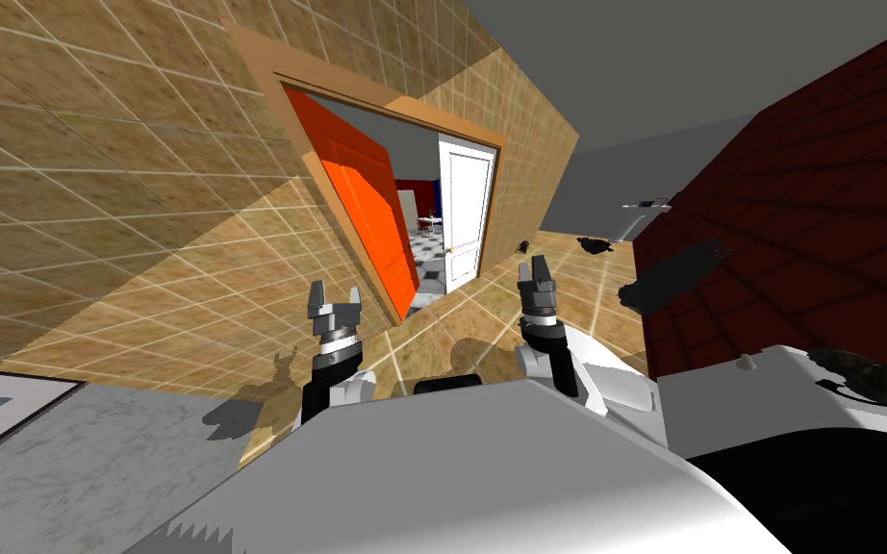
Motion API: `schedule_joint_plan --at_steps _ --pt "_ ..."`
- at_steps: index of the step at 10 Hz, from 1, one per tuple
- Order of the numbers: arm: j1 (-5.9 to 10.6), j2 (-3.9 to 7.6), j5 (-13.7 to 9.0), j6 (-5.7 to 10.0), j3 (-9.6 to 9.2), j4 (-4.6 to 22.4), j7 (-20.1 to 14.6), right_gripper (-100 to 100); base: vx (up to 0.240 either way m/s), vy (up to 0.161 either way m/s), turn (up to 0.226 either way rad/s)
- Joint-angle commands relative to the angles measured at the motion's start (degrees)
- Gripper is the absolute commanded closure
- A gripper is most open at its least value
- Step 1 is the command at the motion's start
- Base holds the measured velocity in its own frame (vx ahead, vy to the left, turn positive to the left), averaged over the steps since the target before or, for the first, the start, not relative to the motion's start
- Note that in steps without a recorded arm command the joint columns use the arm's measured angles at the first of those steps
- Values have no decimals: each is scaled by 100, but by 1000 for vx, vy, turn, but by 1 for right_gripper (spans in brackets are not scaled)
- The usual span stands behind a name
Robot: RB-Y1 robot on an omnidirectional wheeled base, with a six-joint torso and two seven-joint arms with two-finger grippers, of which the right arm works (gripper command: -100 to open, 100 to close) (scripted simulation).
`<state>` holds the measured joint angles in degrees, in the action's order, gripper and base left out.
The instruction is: Push the door open
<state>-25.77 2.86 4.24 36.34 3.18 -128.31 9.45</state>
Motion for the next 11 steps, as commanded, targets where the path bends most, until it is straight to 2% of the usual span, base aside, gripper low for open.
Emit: schedule_joint_plan --at_steps 1,7,11 --pt "29 44 -27 24 24 116 60 -100 -189 -25 94" --pt "177 243 -167 182 137 763 391 -100 -157 -66 153" --pt "293 375 -277 306 226 1275 653 -100 -99 -72 161"
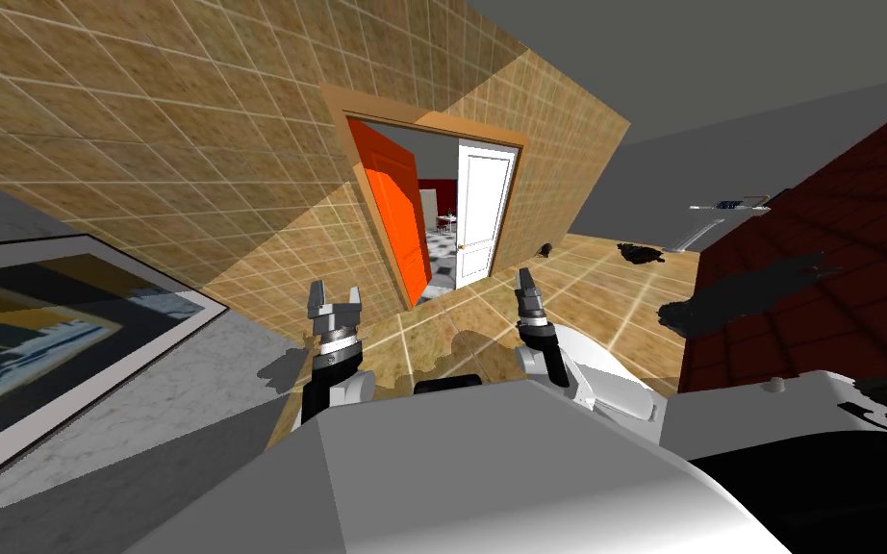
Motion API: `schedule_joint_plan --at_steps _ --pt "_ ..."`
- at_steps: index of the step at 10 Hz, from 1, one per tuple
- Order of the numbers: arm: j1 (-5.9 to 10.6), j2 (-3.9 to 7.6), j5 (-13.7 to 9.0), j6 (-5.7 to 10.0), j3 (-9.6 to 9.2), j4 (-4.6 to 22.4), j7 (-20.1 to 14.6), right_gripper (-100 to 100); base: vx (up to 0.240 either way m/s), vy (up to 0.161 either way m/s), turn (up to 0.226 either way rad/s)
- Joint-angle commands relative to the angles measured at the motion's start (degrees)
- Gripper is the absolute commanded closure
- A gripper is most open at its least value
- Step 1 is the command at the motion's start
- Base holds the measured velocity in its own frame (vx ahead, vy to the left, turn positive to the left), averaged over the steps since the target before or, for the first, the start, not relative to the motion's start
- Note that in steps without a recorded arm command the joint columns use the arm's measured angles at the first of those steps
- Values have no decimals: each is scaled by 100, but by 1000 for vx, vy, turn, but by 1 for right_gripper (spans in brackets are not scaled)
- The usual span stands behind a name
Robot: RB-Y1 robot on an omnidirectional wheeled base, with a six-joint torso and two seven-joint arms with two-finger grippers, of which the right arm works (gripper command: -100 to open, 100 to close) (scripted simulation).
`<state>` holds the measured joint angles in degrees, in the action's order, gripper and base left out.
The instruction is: Push the door open
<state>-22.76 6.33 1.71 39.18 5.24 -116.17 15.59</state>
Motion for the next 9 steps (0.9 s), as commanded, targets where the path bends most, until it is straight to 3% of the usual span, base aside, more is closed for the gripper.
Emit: schedule_joint_plan --at_steps 1,9 --pt "22 61 -51 52 42 189 105 -100 -81 -72 180" --pt "229 275 -247 273 201 1098 569 -100 -32 -82 144"
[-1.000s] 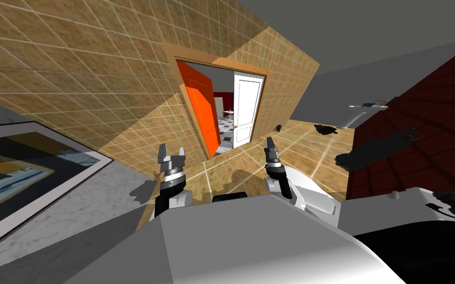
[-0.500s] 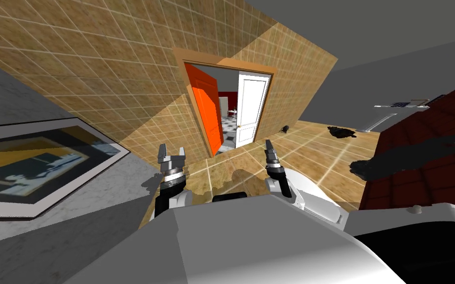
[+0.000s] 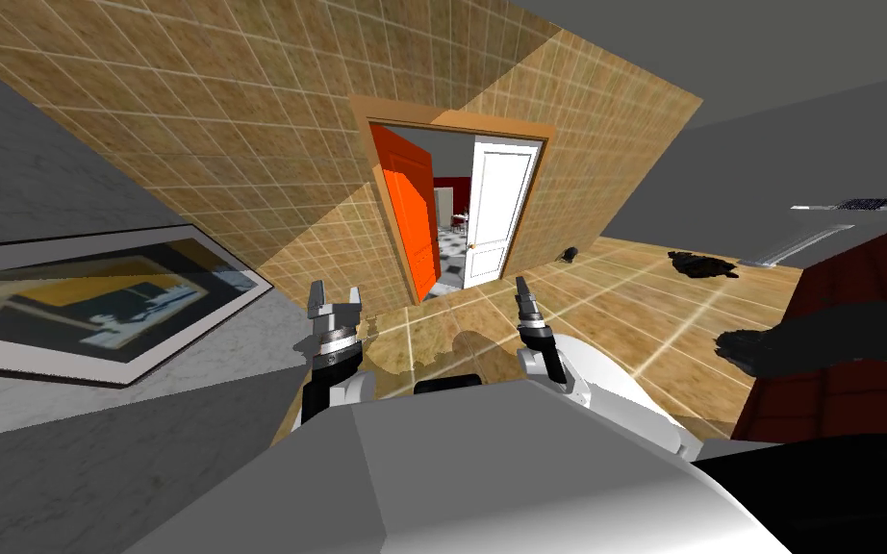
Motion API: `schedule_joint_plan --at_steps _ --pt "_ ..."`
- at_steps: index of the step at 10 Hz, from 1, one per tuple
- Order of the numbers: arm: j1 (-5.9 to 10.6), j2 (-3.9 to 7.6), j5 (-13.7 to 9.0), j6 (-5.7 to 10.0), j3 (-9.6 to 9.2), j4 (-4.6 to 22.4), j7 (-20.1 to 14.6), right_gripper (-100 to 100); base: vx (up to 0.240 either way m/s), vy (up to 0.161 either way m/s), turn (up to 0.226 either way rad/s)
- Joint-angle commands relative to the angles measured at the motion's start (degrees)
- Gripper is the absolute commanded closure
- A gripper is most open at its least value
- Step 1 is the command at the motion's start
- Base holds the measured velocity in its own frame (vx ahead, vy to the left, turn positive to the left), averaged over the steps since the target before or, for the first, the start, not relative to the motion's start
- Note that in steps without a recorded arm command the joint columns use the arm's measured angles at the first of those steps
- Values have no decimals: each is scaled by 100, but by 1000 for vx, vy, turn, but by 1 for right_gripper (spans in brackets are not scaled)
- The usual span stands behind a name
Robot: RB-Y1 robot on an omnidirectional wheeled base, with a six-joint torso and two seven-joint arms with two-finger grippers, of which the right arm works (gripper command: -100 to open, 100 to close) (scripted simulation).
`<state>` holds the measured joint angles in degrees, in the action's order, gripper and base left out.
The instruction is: Push the door open
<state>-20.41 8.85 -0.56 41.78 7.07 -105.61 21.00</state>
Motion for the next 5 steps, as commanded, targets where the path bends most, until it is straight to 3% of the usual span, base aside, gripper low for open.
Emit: schedule_joint_plan --at_steps 1,3,5 --pt "28 57 -52 50 44 191 105 -100 -31 -72 142" --pt "99 125 -120 126 99 506 266 -100 -26 -115 204" --pt "149 171 -167 180 137 726 378 -100 8 -115 130"
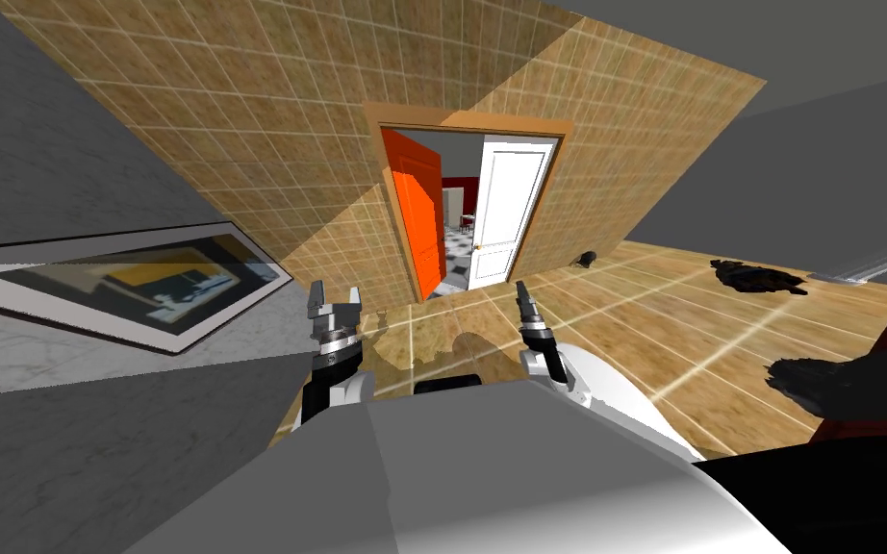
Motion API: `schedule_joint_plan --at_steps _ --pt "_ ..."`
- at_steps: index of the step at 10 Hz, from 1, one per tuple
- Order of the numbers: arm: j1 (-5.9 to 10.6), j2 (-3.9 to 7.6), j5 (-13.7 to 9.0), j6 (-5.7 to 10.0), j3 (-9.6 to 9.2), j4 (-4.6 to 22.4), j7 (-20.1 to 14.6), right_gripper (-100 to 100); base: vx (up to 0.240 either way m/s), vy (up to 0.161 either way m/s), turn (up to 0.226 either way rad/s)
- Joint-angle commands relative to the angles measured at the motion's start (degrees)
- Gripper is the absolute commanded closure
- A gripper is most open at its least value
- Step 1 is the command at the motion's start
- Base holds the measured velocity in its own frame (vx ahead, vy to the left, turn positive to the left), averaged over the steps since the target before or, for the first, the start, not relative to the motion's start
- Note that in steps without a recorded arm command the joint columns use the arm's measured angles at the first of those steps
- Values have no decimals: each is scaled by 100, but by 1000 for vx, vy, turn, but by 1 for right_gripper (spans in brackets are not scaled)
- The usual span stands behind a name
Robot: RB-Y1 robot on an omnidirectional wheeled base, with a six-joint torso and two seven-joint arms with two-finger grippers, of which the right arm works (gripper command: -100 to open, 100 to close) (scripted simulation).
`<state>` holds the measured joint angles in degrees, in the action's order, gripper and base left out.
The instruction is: Push the door open
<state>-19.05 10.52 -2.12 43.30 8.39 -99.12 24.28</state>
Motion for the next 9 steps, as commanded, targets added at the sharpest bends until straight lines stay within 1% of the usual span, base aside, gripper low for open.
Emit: schedule_joint_plan --at_steps 1,7,8,9 --pt "38 27 -34 54 24 187 105 -100 16 -94 153" --pt "189 164 -177 215 139 851 444 -100 5 -88 131" --pt "229 198 -214 258 169 1026 533 -100 18 -97 203" --pt "255 221 -239 286 190 1143 593 -100 20 -134 160"
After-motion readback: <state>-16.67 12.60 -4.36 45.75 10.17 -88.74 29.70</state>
